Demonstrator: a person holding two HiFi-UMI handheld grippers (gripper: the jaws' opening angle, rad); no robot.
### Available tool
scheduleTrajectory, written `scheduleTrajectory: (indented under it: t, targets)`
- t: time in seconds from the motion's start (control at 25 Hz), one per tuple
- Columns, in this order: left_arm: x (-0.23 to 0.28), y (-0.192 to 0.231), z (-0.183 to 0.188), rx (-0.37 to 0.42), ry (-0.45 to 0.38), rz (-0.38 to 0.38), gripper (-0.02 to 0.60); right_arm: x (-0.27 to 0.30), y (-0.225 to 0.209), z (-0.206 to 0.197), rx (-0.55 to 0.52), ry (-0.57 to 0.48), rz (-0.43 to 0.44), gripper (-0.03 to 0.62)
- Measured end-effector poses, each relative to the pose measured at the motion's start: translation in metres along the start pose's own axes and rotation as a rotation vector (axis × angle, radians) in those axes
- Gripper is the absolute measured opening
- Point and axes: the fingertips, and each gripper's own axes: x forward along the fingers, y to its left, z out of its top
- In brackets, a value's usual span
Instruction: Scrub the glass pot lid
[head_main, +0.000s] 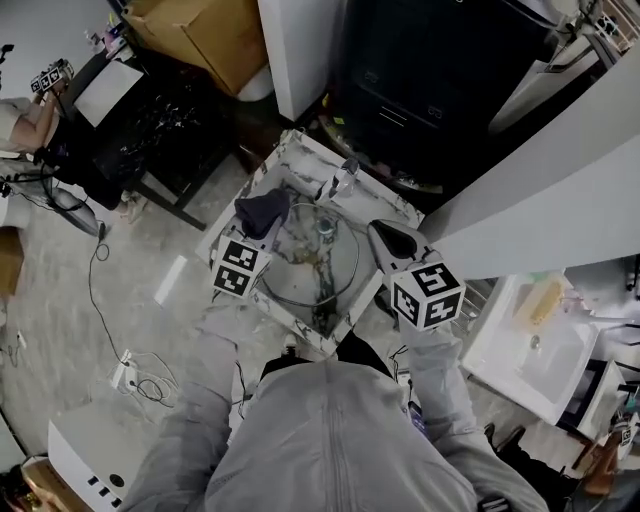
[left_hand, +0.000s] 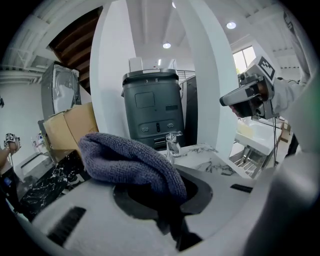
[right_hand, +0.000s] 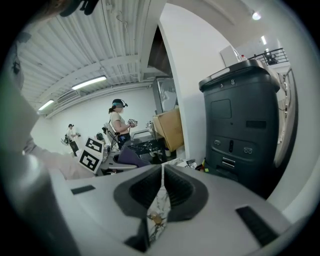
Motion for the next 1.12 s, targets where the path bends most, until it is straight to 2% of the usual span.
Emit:
scheduleTrajectory:
  t: [0.28, 0.48, 0.6, 0.8, 0.88, 1.04, 1.12]
  targets:
    - [0.037, 0.006, -0.020, 0.006, 0.042, 0.055, 0.067, 0.022, -0.020, -0.014, -0.019, 0.037, 0.085, 0.035]
    - [0.064, 0.005, -0.055, 0.006, 0.133, 0.075, 0.067, 0.034, -0.029, -0.026, -0.009, 0.070, 0.116, 0.035]
    - [0.082, 0.006, -0.069, 0.046, 0.183, 0.075, 0.067, 0.042, -0.038, -0.027, 0.000, 0.066, 0.107, 0.035]
    - [0.101, 0.013, -0.105, 0.203, 0.319, 0.109, 0.067, 0.055, -0.039, -0.045, 0.034, 0.079, 0.106, 0.035]
    - [0.109, 0.015, -0.117, 0.225, 0.348, 0.108, 0.067, 0.059, -0.039, -0.055, 0.041, 0.099, 0.112, 0.035]
    - [0.126, 0.015, -0.137, 0.217, 0.381, 0.101, 0.067, 0.063, -0.044, -0.067, 0.052, 0.128, 0.118, 0.035]
    - [0.135, 0.015, -0.144, 0.249, 0.405, 0.104, 0.067, 0.064, -0.047, -0.070, 0.055, 0.139, 0.117, 0.035]
